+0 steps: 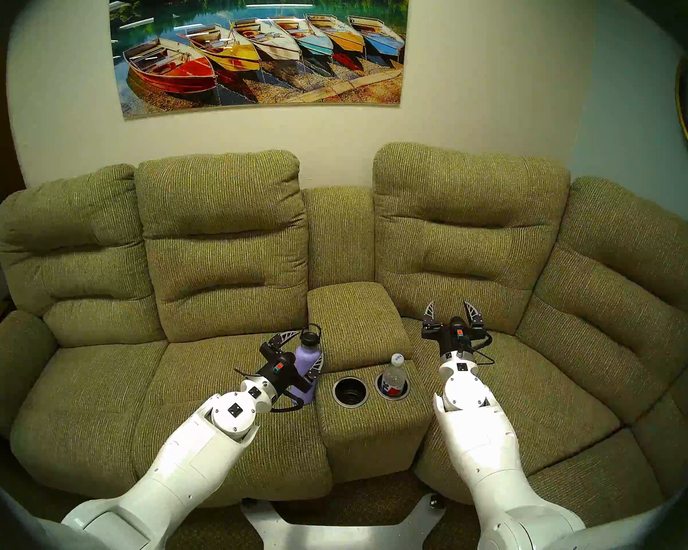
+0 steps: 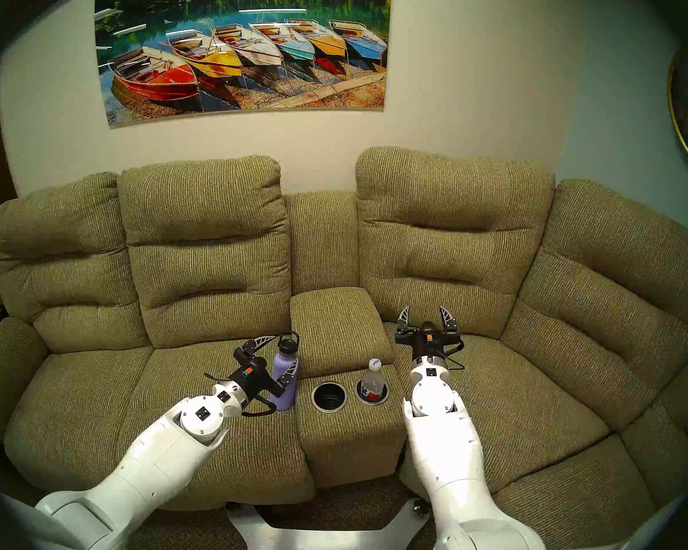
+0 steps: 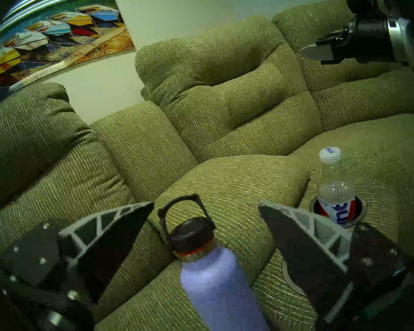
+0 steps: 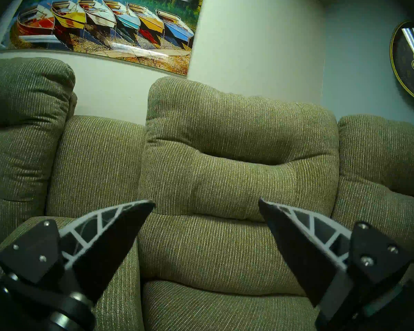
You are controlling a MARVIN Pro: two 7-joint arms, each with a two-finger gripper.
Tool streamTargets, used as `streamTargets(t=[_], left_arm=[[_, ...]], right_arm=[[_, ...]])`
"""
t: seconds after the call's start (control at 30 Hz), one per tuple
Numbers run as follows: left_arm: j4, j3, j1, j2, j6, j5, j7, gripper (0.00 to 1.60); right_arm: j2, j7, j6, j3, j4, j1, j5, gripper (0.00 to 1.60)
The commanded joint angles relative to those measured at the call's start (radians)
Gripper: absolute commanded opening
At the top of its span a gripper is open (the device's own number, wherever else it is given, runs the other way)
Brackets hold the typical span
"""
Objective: Take bottles out of cup holder
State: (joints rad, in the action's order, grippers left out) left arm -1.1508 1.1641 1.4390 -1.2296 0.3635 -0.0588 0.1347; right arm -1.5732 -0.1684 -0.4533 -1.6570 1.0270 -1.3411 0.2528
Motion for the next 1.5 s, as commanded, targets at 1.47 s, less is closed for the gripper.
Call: streamTargets(t=[1.47], left_arm=[[-0.341,0.038,0.205,-0.002,-0.07,0.093,-0.087,1.6]], right_arm=[[0.002,0.003,-0.003,0.001,0.023,0.01,0.0,1.6]])
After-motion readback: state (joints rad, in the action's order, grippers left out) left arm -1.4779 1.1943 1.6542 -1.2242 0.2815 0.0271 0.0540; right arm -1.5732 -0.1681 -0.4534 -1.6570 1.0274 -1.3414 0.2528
